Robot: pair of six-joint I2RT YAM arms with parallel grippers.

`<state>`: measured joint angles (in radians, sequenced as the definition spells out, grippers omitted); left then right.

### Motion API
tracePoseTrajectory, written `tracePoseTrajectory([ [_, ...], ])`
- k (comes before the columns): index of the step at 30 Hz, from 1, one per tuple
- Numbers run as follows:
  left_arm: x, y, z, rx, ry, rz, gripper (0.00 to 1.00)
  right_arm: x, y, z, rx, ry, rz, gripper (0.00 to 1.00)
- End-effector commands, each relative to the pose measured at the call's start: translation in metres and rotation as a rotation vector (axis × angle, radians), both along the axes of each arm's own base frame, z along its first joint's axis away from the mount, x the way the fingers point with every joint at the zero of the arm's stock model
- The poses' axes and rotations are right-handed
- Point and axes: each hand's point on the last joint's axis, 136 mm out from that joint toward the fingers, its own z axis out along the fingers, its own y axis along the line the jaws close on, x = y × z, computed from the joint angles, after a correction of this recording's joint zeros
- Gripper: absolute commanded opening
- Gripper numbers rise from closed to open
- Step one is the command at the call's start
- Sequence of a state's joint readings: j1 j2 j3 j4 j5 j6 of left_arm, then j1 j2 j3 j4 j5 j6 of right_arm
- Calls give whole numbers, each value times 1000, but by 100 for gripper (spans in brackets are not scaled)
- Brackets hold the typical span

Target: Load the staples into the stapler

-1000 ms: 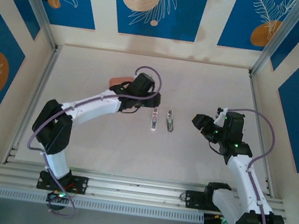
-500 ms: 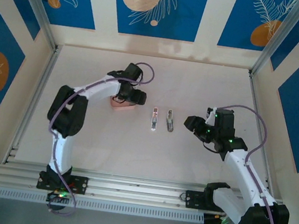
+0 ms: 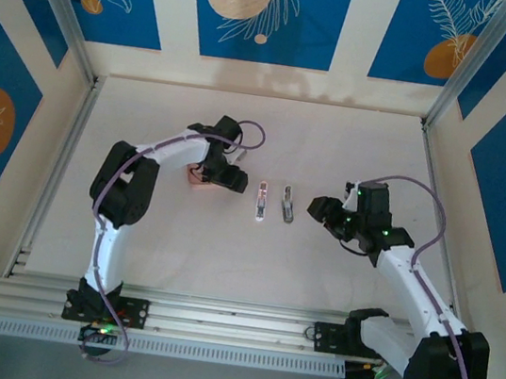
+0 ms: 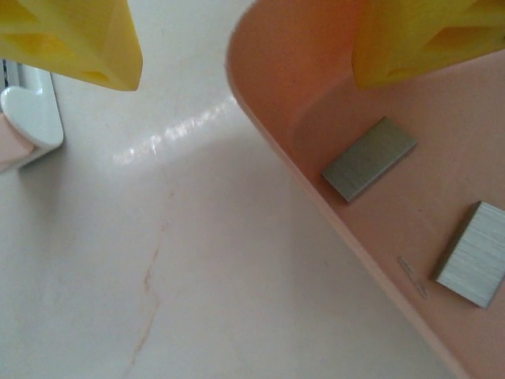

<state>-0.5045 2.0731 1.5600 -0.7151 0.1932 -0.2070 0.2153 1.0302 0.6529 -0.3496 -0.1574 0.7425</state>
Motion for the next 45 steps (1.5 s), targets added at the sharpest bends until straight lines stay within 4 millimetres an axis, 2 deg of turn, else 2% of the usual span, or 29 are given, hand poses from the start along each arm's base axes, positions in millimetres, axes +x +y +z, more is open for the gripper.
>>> tracePoseTrajectory([
  [1,-20,-3,16,-42,30,-6,70,5,7,11,20,-14,21,54],
  [6,-41,-10,21,-45,40,-6,70,5,13,10,20,-12,39,54],
  [19,-112,-50,20,-85,86,-53,71,-6,19,11,-11,-15,76,54],
  [22,-123,-58,25,-116,79,-46,70,-9,23,13,-40,-21,100,54],
  [25,-122,-61,38,-190,38,10,70,-11,28,18,-65,-28,127,54],
  [29,-109,-47,63,-205,-77,63,71,-10,39,26,-96,-38,173,54],
  [34,-90,-11,87,-260,-180,186,68,-4,68,32,-137,-26,272,52],
  [38,-81,23,86,-322,-219,317,65,2,96,33,-193,-19,357,51],
  [42,-78,52,69,-369,-196,425,60,8,133,31,-230,3,463,50],
  [45,-76,65,55,-408,-169,483,59,12,161,27,-270,16,564,50],
])
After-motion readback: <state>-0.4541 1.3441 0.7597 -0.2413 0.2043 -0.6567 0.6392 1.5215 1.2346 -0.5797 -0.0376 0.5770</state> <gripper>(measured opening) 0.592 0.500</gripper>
